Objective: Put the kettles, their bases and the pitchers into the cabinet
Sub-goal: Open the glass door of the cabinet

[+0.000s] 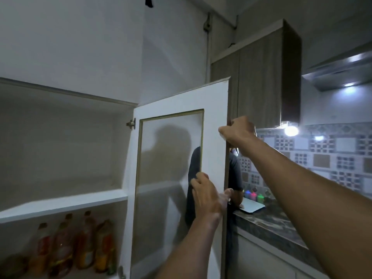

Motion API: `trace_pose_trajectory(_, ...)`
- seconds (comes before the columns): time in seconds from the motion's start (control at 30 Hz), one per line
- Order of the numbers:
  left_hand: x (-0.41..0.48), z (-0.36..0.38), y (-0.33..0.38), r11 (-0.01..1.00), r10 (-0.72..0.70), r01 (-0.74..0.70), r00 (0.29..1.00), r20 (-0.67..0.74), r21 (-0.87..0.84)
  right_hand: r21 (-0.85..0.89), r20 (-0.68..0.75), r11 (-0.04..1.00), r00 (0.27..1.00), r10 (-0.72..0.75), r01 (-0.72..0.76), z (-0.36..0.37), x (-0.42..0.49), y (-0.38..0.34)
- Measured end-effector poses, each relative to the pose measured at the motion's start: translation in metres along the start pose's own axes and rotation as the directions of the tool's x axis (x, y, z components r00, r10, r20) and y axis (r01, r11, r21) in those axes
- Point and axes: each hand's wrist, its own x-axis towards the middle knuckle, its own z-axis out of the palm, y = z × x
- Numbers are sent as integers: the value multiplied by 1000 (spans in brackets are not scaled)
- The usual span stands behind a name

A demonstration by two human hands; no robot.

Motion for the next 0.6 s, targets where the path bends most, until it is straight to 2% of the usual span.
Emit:
trace_pose_trajectory(0.2,29,56,10,986,-166,166,979,116,5,66,18,998,1000,-16,15,-4,56,55)
trace_pose_trajectory(0.4,37,79,9,979,-200,191,968,150,73,119,26,993,1000,-4,1,0,70,73)
trace_pose_trajectory(0.47,39,78,8,975,-215,202,962,170,89,13,-80,994,991,-105,107,-2,58,70)
trace_pose_trajectory(0.5,39,76,7,973,-223,208,958,180,97,-80,-159,975,963,-218,208,-2,50,68)
trace_pose_trajectory(0.57,38,64,1,969,-234,216,957,170,119,-192,-215,876,852,-477,442,3,29,60)
trace_pose_trajectory(0.6,36,54,-4,966,-238,220,962,137,134,-191,-171,834,819,-548,518,7,17,55)
